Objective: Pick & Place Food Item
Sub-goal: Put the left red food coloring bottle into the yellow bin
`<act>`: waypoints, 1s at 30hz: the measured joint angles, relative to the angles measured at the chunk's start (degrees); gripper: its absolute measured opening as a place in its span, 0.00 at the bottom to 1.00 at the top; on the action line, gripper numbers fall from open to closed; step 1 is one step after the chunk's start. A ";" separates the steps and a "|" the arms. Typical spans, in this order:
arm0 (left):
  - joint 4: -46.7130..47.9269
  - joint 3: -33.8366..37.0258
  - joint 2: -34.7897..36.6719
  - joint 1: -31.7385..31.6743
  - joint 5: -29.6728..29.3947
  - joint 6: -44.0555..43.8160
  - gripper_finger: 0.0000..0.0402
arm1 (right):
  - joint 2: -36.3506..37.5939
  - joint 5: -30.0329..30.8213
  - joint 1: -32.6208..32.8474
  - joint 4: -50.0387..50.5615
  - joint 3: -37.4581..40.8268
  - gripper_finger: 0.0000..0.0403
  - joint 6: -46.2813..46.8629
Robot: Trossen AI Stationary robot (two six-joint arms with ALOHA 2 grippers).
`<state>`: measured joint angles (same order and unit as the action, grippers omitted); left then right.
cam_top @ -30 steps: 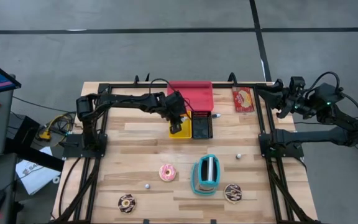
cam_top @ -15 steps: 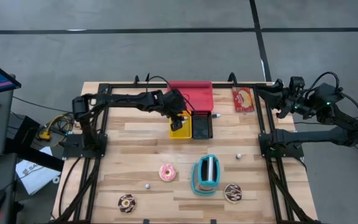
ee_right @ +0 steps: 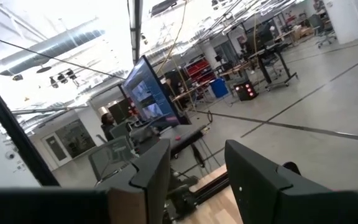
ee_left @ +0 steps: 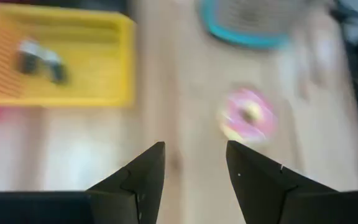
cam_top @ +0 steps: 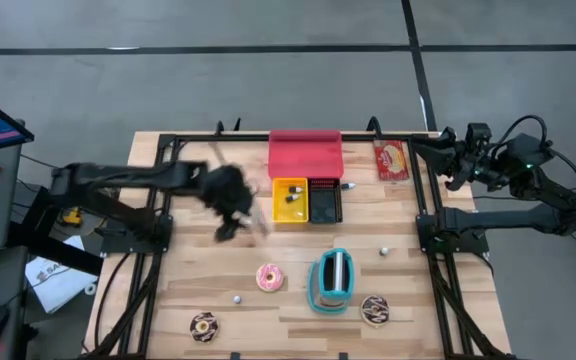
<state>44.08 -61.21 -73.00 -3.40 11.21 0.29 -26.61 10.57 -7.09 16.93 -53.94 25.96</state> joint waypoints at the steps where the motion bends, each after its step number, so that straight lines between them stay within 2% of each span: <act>1: -0.50 1.94 2.55 2.80 -0.20 -1.57 0.42 | 0.00 -0.03 0.00 -0.02 0.01 0.37 0.00; 4: -2.68 6.69 8.07 13.14 -3.25 -8.02 0.42 | 0.00 -0.06 0.00 -0.30 0.00 0.37 0.20; 7: -4.90 9.30 10.06 24.91 -8.63 -13.61 0.42 | 0.00 -0.08 -0.02 -0.71 -0.01 0.37 0.61; 10: -6.74 9.77 8.41 35.01 -14.60 -16.72 0.44 | 0.00 -0.09 0.00 -1.42 -0.01 0.37 0.63; 13: -8.78 9.77 4.35 40.71 -19.47 -18.07 0.48 | -0.05 -0.09 0.00 -1.54 -0.01 0.37 1.02; 19: -17.48 9.79 -5.93 43.19 -21.78 -20.43 0.54 | -1.19 -0.12 0.01 -3.05 -0.04 0.37 1.09; 30: -23.15 9.79 -18.56 43.32 -23.34 -23.73 0.51 | -2.97 -0.62 1.90 -3.10 -0.01 0.37 3.03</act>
<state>20.94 -51.42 -91.56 39.92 -12.13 -23.44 -29.58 9.95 -5.19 13.83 -53.95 28.99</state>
